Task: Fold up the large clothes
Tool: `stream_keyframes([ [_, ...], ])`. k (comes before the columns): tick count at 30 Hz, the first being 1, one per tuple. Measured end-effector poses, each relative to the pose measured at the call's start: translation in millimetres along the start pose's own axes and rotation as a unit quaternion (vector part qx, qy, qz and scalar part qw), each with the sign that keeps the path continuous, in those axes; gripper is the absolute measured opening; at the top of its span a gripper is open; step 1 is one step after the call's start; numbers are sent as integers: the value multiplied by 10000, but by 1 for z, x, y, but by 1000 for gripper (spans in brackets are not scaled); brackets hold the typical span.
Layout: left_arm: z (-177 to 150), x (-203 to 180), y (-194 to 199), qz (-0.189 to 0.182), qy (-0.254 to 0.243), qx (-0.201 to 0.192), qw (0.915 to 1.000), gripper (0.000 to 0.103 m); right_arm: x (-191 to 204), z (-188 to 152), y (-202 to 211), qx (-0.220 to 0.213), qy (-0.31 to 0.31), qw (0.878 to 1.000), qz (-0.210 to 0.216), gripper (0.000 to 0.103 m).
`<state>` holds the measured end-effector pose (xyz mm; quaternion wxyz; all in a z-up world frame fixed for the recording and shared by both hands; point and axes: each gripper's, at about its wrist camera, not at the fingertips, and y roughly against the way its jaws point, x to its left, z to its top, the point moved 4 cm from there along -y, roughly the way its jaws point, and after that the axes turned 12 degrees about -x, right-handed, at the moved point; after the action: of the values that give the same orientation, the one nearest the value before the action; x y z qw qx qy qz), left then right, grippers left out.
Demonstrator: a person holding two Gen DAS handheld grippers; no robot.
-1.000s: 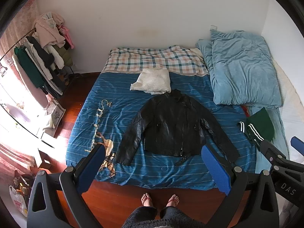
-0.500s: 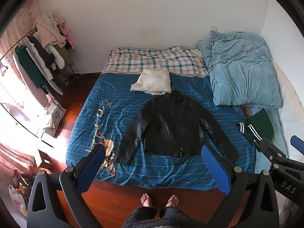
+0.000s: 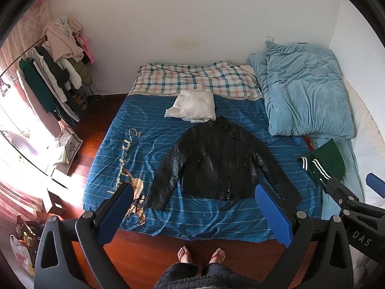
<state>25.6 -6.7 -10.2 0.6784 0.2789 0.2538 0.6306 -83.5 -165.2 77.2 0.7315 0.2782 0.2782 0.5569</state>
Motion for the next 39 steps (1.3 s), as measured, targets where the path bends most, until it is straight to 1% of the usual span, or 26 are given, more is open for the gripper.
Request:
stream_keyframes([
  [16, 4, -4, 6, -32, 22, -28, 10000, 103, 0, -2, 1, -32, 9, 10000, -11, 103],
  [17, 4, -5, 6, -33, 23, -33, 10000, 103, 1, 12, 10, -38, 16, 10000, -10, 103],
  [18, 4, -5, 7, -24, 20, -51, 10000, 103, 2, 16, 11, -42, 23, 10000, -12, 103],
  [22, -3, -3, 9, -53, 37, -65, 10000, 103, 1, 12, 10, -37, 19, 10000, -9, 103],
  [38, -4, -1, 9, -86, 36, -70, 9999, 103, 1, 9, 10, -57, 2, 10000, -15, 103],
  [39, -3, -2, 9, -104, 29, -70, 9999, 103, 2, 13, 11, -48, -16, 10000, -18, 103],
])
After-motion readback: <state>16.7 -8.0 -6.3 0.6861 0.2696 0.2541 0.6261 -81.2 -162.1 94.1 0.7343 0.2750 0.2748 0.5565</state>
